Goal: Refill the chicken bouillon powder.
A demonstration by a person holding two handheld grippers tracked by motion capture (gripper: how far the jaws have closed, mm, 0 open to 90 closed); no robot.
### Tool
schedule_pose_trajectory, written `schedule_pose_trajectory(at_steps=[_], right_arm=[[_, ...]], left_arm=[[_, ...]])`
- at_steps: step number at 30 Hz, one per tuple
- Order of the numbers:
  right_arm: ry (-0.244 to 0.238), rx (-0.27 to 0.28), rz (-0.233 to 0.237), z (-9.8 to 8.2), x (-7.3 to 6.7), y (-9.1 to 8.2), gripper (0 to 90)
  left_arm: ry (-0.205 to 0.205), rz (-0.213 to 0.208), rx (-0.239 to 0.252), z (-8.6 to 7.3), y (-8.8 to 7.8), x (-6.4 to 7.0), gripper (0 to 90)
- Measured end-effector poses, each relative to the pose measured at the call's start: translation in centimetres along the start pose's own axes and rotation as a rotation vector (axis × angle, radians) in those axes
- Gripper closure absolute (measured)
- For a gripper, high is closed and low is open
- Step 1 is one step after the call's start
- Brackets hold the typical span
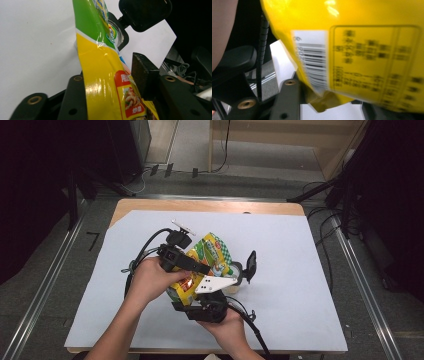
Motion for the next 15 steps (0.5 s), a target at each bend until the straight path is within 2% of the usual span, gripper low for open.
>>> schedule_pose_trajectory(at_steps=[1, 3, 7, 10, 12, 15], right_arm=[[-0.018, -0.010, -0.004, 0.01, -0.09, 0.09, 65.3], [-0.031, -0.014, -0.007, 0.00, -0.25, 0.19, 65.0], [-0.049, -0.019, -0.018, 0.03, -0.37, 0.28, 64.5], [-0.047, -0.022, -0.014, 0.11, -0.40, 0.34, 62.5], [-0.043, -0.025, -0.008, 0.14, -0.43, 0.46, 60.6], [-0.046, -0.049, -0.008, 0.08, -0.62, 0.83, 59.3]], left_arm=[[0.008, 0.004, 0.003, 0.01, -0.02, 0.04, 67.8], [0.015, 0.008, 0.008, 0.02, -0.04, 0.09, 72.2], [0.030, 0.019, 0.023, 0.06, -0.07, 0.25, 75.1], [0.032, 0.027, 0.027, 0.11, 0.00, 0.41, 75.6], [0.048, 0.046, 0.036, 0.14, 0.16, 0.65, 76.3], [0.056, 0.054, 0.040, 0.24, 0.45, 0.78, 78.5]])
Point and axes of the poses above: each handheld gripper's, and its own axes: y roughly forward along the jaws, z roughly out of its top, x roughly to its right, the point moved 2 cm from there along y, roughly forward along the jaws, and after that the axes turned 13 degrees about -y, right-handed, at the moved point
